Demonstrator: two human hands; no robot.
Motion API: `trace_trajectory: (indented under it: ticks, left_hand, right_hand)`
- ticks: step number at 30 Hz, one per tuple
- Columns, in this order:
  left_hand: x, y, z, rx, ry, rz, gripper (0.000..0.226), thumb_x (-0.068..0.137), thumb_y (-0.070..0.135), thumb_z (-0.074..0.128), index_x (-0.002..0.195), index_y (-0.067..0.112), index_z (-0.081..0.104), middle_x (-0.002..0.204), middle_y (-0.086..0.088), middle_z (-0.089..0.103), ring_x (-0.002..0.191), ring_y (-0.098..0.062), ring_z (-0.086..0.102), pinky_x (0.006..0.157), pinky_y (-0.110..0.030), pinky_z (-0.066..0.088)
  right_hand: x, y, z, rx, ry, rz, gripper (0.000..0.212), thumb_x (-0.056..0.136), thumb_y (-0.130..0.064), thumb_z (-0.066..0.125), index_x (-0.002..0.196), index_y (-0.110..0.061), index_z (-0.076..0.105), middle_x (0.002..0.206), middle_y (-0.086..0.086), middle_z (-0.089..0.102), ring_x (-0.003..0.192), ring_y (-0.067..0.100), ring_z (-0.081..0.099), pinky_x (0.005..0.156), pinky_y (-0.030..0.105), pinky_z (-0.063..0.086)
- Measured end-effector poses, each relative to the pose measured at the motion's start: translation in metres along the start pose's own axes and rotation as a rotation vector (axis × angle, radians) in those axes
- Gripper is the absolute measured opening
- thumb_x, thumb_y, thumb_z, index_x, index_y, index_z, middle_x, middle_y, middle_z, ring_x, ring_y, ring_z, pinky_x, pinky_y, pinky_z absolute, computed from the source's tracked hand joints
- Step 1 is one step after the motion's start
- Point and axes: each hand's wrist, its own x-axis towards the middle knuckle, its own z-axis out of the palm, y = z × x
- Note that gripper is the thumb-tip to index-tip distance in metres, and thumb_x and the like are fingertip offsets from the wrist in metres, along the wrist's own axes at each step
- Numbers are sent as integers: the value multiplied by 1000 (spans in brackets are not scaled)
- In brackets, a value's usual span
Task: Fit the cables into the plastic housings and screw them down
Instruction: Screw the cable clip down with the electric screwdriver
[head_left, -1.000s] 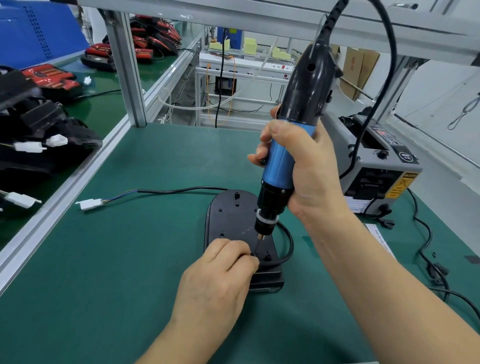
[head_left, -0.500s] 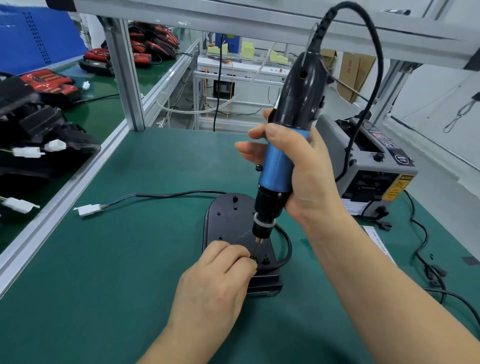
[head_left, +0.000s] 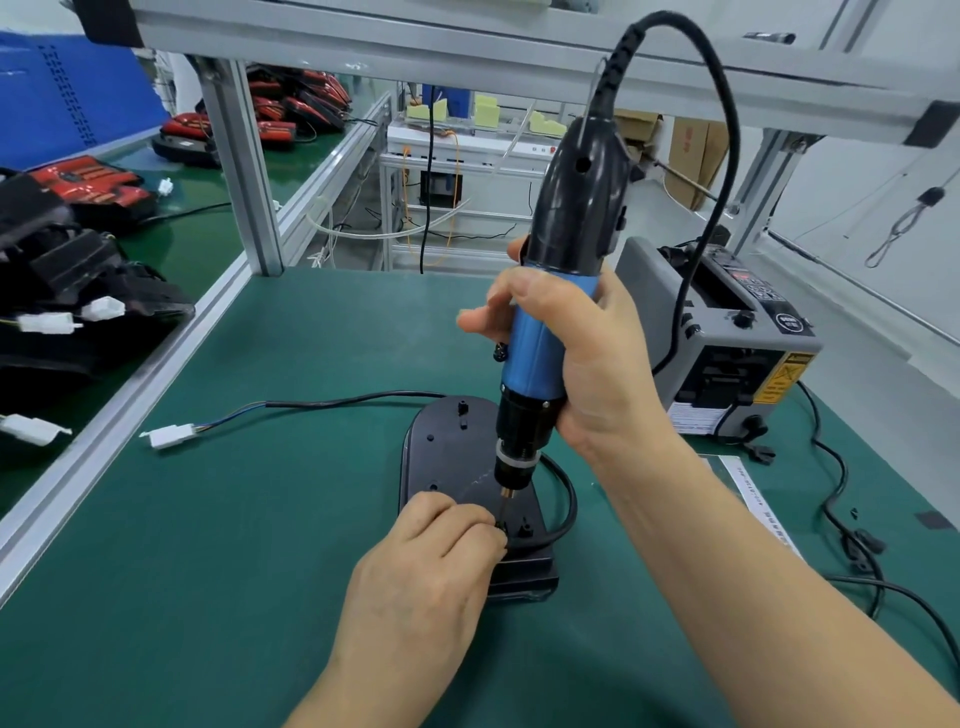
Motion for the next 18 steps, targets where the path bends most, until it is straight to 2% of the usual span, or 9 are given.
trace_trajectory:
  ticks: [2, 7, 9, 11, 13, 14, 18]
  left_hand:
    - [0, -1, 1, -6, 9, 5, 6, 80, 17, 66, 78, 20, 71, 87, 14, 66, 85, -11, 51, 54, -17, 46]
    - [1, 0, 1, -11, 16, -1, 16, 84, 23, 57, 76, 22, 71, 86, 16, 65, 86, -9, 50, 50, -15, 44]
    - [2, 0, 1, -9, 20, 2, 17, 84, 24, 56, 76, 22, 70, 86, 16, 65, 86, -9, 50, 48, -17, 45]
    - [2, -1, 1, -14, 24, -1, 17, 85, 24, 56, 76, 22, 70, 86, 16, 65, 86, -8, 49, 47, -19, 47]
    - [2, -1, 1, -13, 22, 4, 18, 84, 25, 55, 75, 22, 71, 85, 16, 65, 85, -8, 49, 50, -15, 45]
    - [3, 0, 0, -12, 19, 8, 18, 84, 25, 55, 75, 23, 71, 85, 17, 65, 85, -7, 49, 51, -13, 43]
    - [3, -1, 0, -16, 23, 11, 18, 83, 26, 56, 74, 23, 71, 84, 17, 65, 85, -6, 49, 48, -12, 41]
  right_hand:
    - [0, 0, -2, 14, -4, -10, 22, 78, -13, 64, 97, -10, 56, 78, 3, 70, 79, 32, 71, 85, 41, 56]
    - [-2, 0, -13, 36, 112, -26, 17, 78, -20, 64, 93, -15, 57, 90, 8, 72, 93, 34, 69, 96, 47, 47]
    - [-1, -2, -19, 72, 174, -26, 15, 76, -22, 66, 89, -16, 62, 95, 10, 71, 97, 31, 68, 97, 43, 49]
    - [0, -7, -26, 105, 257, -9, 18, 74, -25, 64, 89, -17, 62, 93, 7, 68, 92, 23, 68, 83, 32, 55]
    - [-2, -14, -35, 126, 380, 41, 23, 70, -31, 66, 89, -18, 61, 81, 1, 63, 71, 14, 62, 57, 26, 52]
    - [-4, -18, -41, 138, 446, 59, 24, 70, -33, 67, 88, -19, 61, 75, -2, 60, 62, 10, 59, 51, 23, 49]
    - [-15, -35, -73, 164, 677, 44, 15, 78, -35, 69, 82, -22, 63, 61, -10, 59, 50, 6, 56, 51, 18, 47]
